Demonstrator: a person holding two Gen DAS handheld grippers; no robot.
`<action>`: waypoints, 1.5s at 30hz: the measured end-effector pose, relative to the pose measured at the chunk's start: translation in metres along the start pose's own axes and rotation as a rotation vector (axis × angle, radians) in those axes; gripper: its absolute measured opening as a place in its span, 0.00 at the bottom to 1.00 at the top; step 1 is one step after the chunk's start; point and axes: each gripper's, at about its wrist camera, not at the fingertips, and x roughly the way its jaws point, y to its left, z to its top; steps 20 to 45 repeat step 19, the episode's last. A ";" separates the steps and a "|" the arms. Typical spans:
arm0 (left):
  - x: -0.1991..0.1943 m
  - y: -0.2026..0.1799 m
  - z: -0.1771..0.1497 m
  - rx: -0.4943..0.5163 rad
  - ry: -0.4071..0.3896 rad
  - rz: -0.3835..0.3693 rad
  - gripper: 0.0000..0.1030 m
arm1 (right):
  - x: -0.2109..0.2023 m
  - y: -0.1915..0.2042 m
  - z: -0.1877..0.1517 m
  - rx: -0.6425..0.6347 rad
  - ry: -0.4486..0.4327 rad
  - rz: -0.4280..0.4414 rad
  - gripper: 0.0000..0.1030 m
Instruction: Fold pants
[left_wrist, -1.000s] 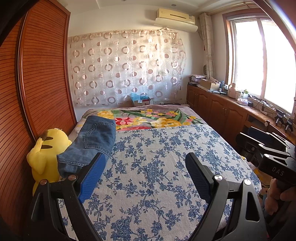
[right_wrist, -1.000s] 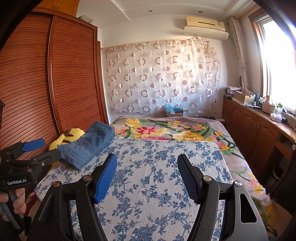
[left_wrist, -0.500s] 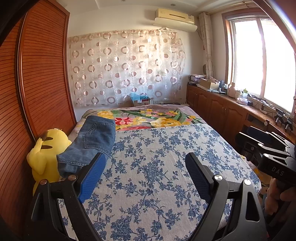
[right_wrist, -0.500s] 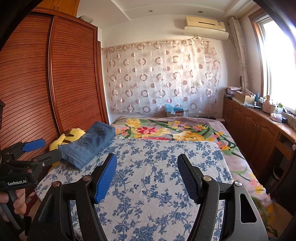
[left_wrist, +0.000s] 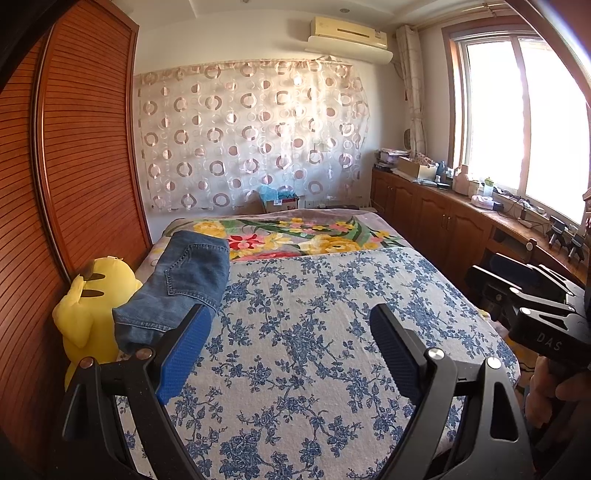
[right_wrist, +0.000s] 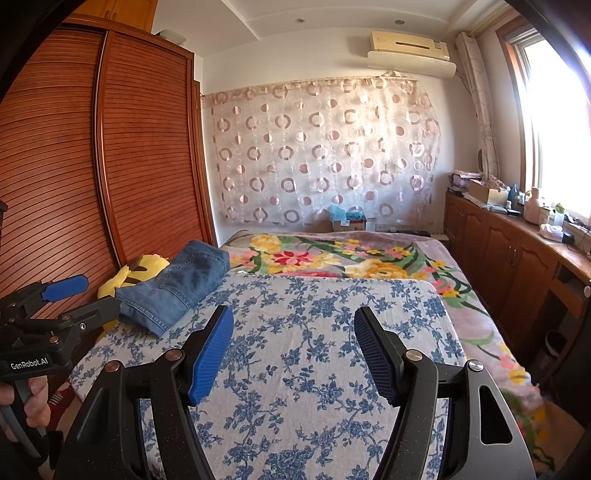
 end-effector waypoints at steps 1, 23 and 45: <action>0.000 0.000 0.000 0.000 0.000 0.000 0.86 | -0.001 0.001 -0.001 0.000 -0.001 0.000 0.68; -0.002 -0.006 0.004 0.001 -0.008 -0.001 0.86 | -0.001 0.002 0.000 0.000 -0.004 -0.005 0.68; -0.002 -0.006 0.004 0.001 -0.008 -0.001 0.86 | -0.001 0.002 0.000 0.000 -0.004 -0.005 0.68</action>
